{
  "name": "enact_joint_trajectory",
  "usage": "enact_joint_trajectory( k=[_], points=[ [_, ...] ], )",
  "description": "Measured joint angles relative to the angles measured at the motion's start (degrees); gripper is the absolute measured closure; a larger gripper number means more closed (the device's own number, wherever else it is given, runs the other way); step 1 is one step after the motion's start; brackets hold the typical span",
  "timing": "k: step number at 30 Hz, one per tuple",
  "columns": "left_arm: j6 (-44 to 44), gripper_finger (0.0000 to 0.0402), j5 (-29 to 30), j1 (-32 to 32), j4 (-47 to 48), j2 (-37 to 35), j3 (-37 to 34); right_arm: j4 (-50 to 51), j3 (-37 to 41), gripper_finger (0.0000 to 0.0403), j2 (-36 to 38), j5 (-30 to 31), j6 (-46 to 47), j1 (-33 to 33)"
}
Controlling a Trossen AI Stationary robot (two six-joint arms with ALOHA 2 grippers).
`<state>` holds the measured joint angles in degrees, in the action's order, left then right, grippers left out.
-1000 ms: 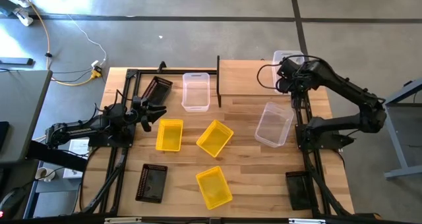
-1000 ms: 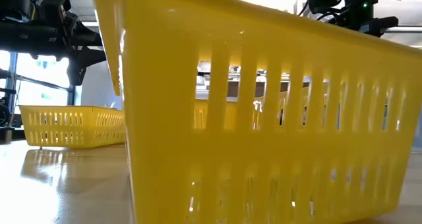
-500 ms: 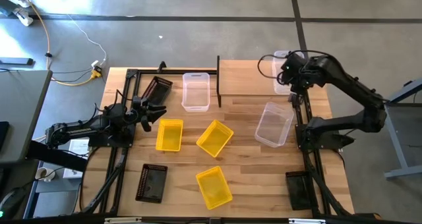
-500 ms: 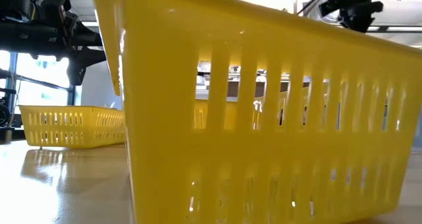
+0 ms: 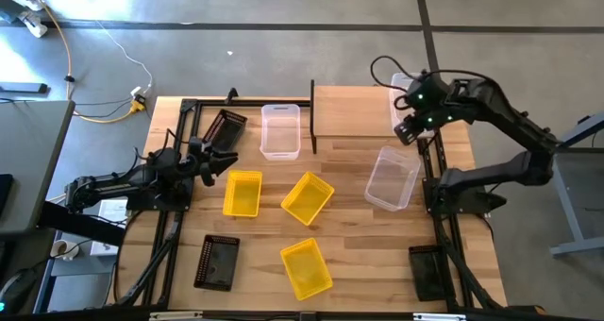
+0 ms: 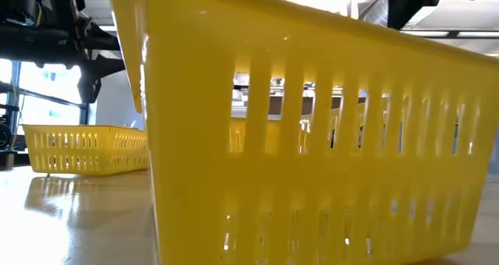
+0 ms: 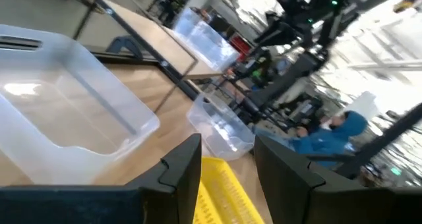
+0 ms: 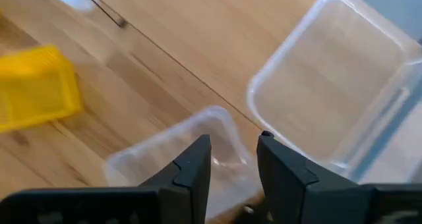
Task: Stack baskets on shelf by color
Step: Put the top left yellow bin on the shelf
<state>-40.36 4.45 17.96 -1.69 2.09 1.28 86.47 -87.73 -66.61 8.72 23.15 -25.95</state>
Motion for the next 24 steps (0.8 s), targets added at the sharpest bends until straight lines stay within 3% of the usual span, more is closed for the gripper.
enact_joint_trajectory(
  k=[4,11,17,24],
  points=[
    [3.1,0.0271,-3.1,0.0,0.3,0.0,2.2,-5.1,1.4,0.0293,-0.1,0.6,6.0,5.3],
    [5.5,0.0271,-1.8,0.0,7.5,1.6,8.8,-16.2,4.5,0.0293,-0.2,2.4,11.4,13.3],
    [6.2,0.0271,0.8,0.0,21.9,9.3,18.2,-26.9,6.1,0.0293,-0.2,2.4,9.6,17.9],
    [-2.2,0.0271,1.4,0.0,34.4,21.4,28.2,-33.0,6.1,0.0293,-0.2,3.8,4.9,21.2]
  ],
)
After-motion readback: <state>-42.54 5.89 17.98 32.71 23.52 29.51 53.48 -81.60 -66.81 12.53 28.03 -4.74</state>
